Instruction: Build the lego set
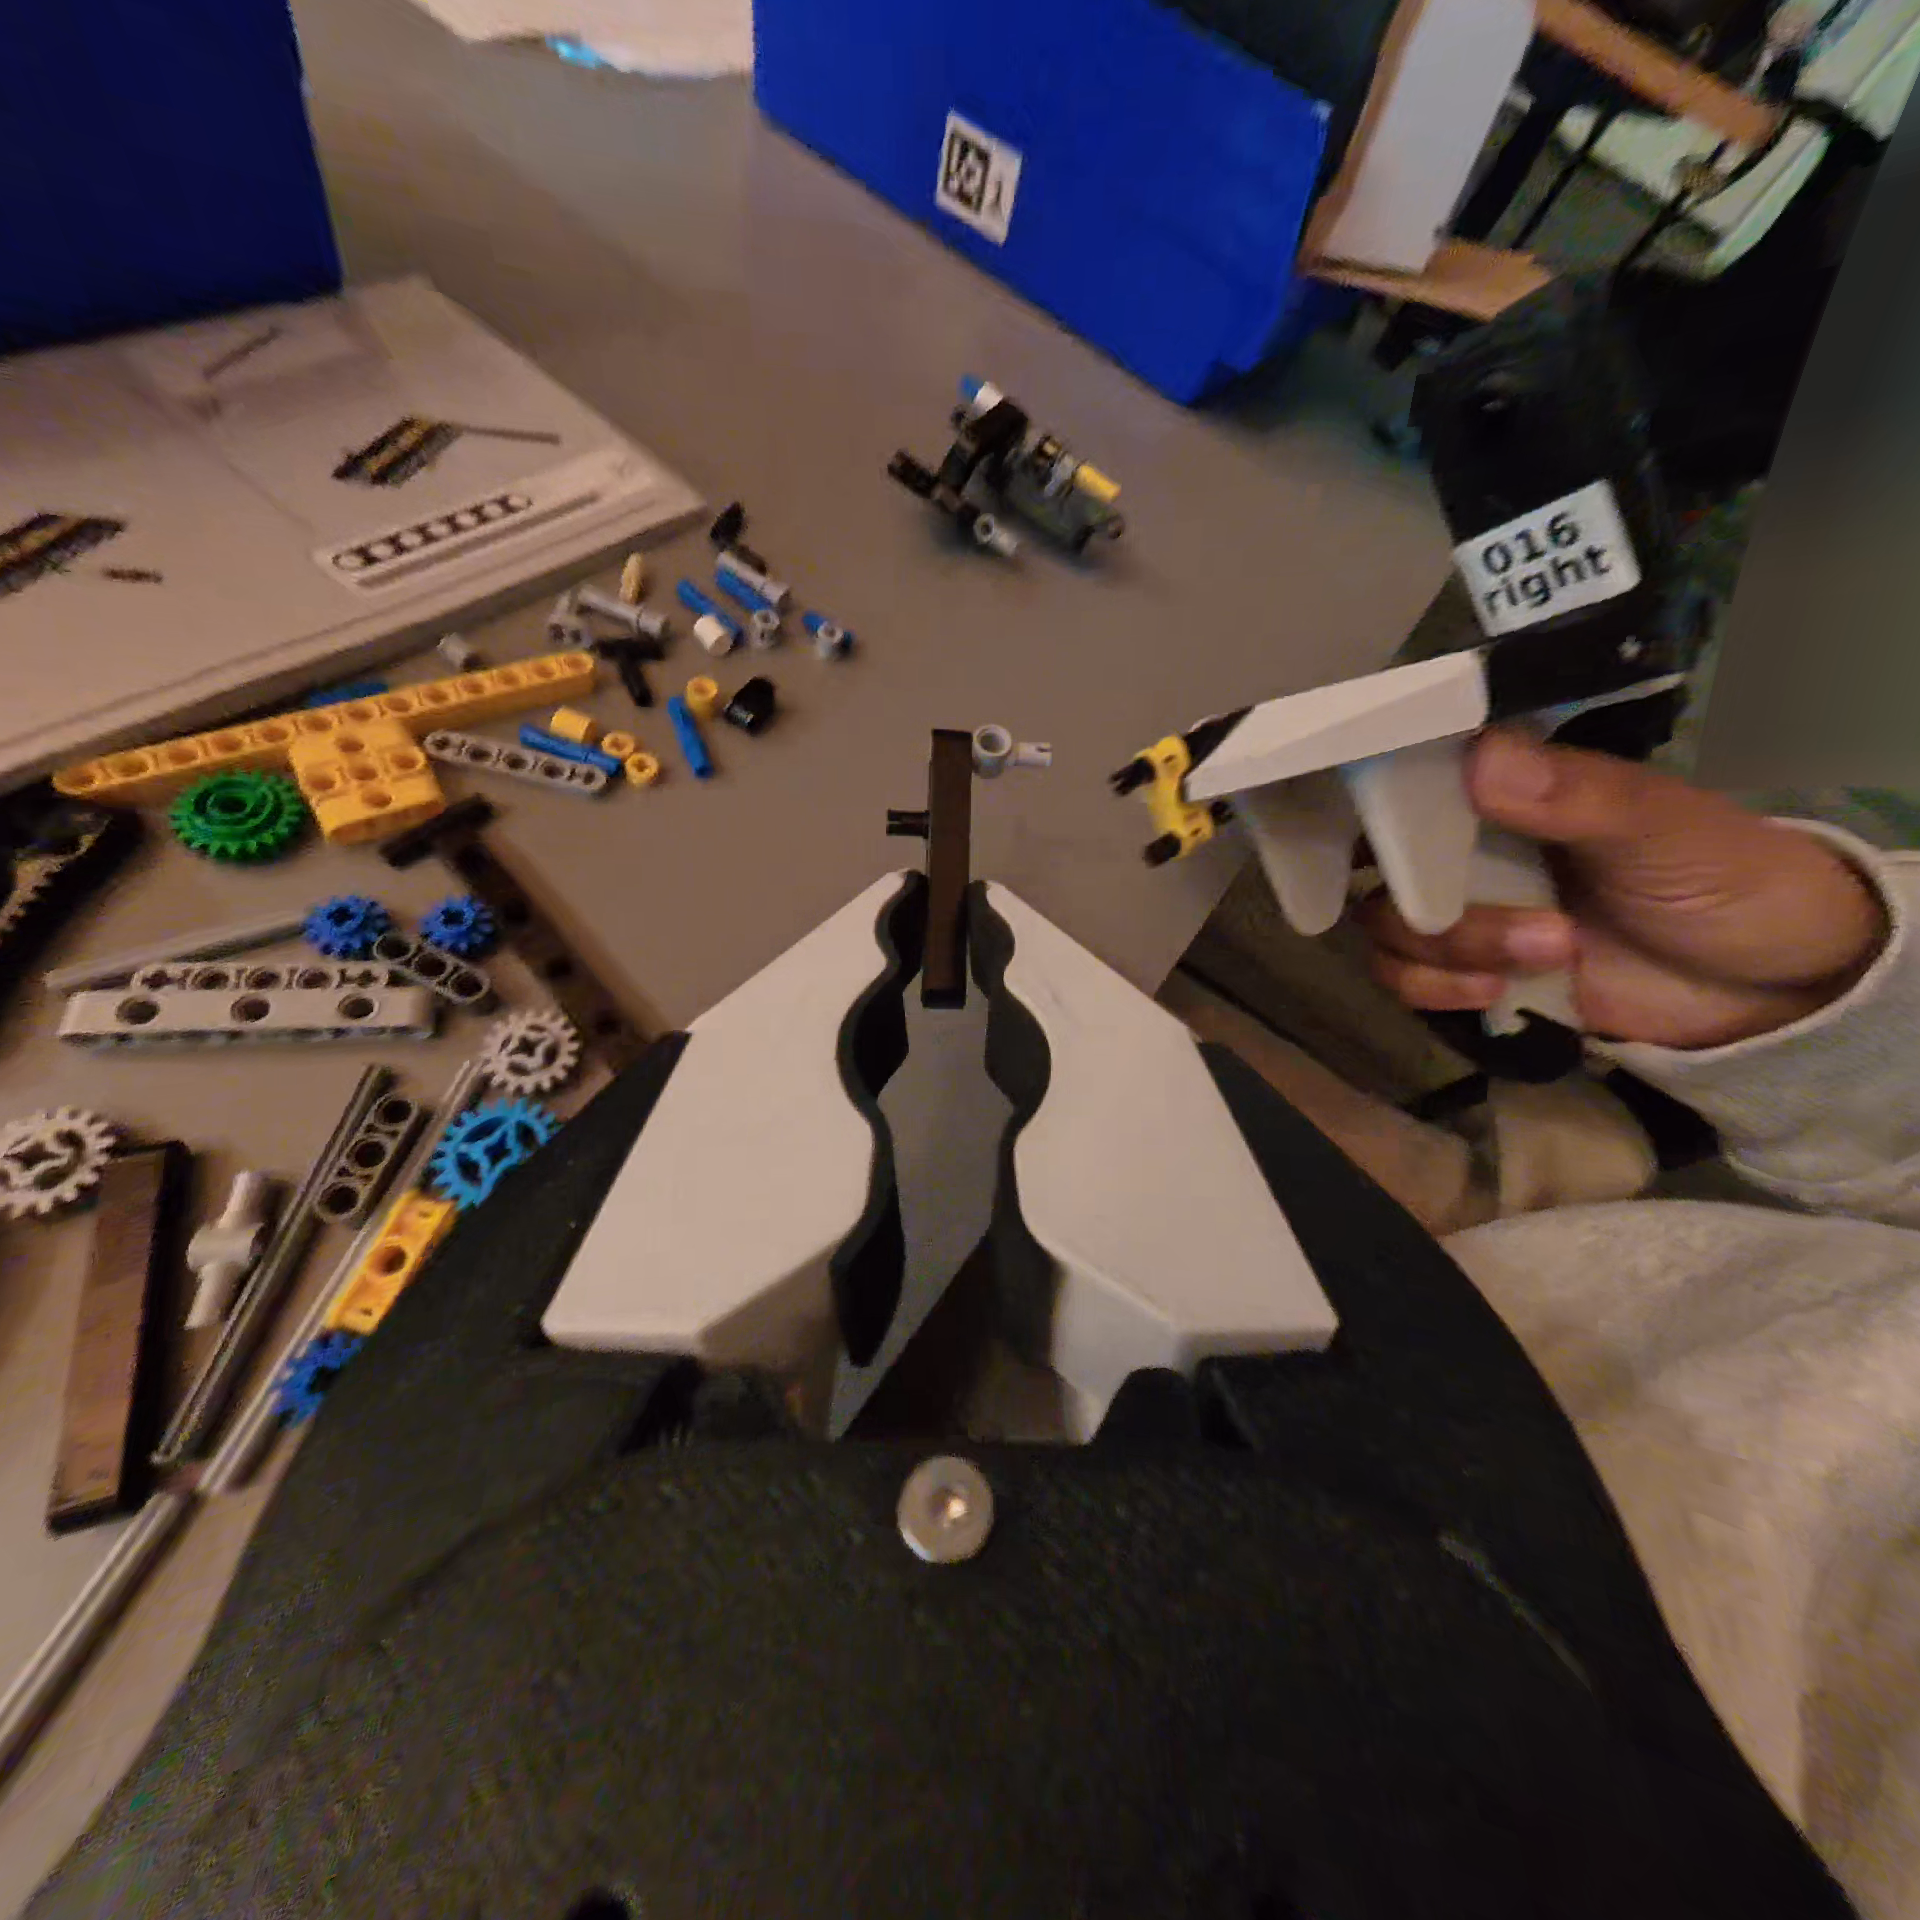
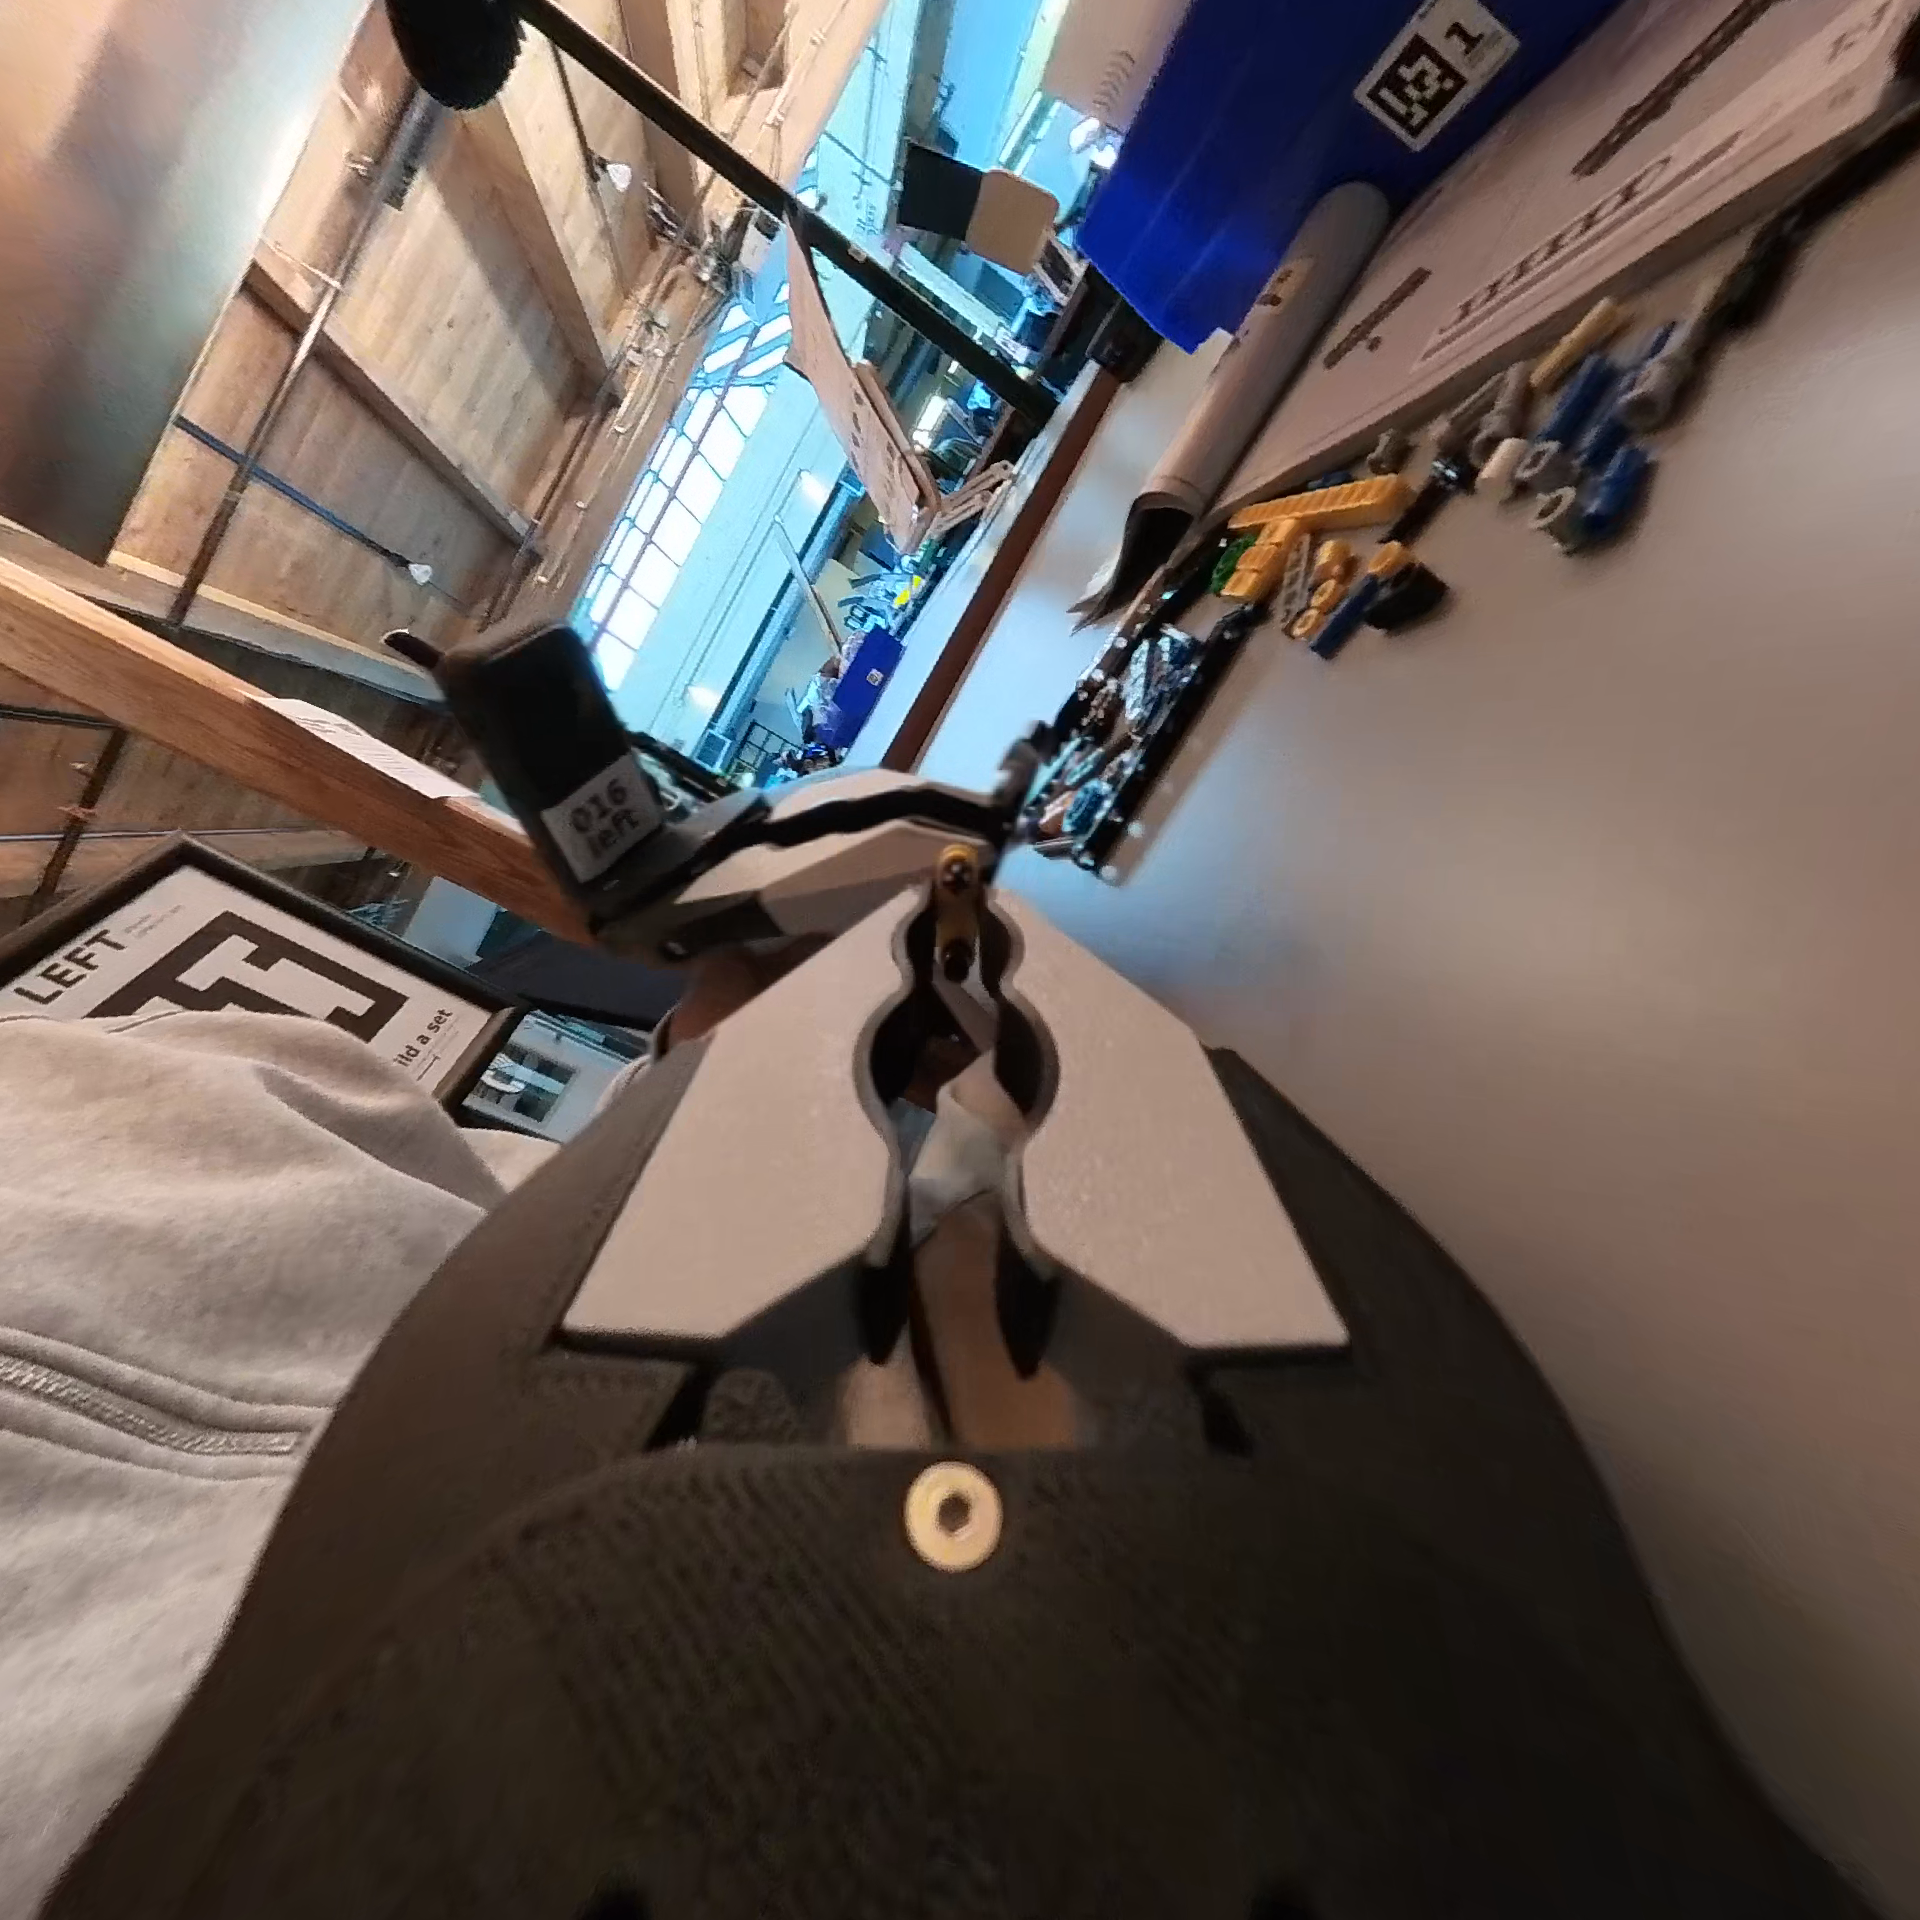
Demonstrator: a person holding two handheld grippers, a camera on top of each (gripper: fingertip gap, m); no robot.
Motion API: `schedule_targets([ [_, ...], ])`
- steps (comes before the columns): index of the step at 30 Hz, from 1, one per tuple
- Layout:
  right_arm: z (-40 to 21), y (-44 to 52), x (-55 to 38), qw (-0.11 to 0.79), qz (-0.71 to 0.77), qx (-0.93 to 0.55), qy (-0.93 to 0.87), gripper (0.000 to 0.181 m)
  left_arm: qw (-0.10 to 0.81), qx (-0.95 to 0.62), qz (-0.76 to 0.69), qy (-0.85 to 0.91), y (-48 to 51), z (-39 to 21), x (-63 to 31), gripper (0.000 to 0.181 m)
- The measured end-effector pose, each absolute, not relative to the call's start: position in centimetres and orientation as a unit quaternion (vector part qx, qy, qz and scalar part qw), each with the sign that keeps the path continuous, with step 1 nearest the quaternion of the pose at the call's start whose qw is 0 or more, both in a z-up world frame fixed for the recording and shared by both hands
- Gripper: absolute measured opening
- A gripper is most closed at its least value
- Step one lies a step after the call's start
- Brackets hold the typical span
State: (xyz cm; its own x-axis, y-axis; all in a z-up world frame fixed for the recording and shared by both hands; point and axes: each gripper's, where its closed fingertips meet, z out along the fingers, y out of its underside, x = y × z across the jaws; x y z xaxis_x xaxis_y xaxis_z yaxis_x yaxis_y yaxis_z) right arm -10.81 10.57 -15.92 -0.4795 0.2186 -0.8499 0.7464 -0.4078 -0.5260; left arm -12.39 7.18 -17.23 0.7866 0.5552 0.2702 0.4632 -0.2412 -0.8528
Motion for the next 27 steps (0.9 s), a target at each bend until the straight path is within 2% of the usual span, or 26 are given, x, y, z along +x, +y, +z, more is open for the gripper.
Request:
schedule_targets([
  [1,-16.4,10.7,-10.9,0.182,-0.684,0.482,0.516,0.005,0.529,-0.783,0.046,-0.324,7.3,-17.1,-12.3,0.006],
  [6,-19.0,11.5,-11.3,0.053,-0.592,0.482,0.644,0.005,0.534,-0.776,0.031,-0.334,7.2,-17.3,-12.3,0.006],
  [11,-20.2,11.2,-11.0,0.083,-0.577,0.493,0.646,0.005,0.547,-0.764,-0.009,-0.342,7.5,-17.3,-11.8,0.006],
  [17,-18.4,11.5,-11.5,0.09,-0.622,0.485,0.608,0.005,0.567,-0.748,-0.019,-0.345,7.8,-17.0,-11.7,0.006],
  [22,-18.8,11.1,-11.2,0.094,-0.613,0.48,0.621,0.005,0.528,-0.771,-0.011,-0.356,7.1,-18.5,-11.8,0.006],
  [27,-18.5,10.8,-11.2,0.091,-0.619,0.473,0.62,0.005,0.588,-0.739,-0.033,-0.328,7.9,-16.1,-11.1,0.006],
])
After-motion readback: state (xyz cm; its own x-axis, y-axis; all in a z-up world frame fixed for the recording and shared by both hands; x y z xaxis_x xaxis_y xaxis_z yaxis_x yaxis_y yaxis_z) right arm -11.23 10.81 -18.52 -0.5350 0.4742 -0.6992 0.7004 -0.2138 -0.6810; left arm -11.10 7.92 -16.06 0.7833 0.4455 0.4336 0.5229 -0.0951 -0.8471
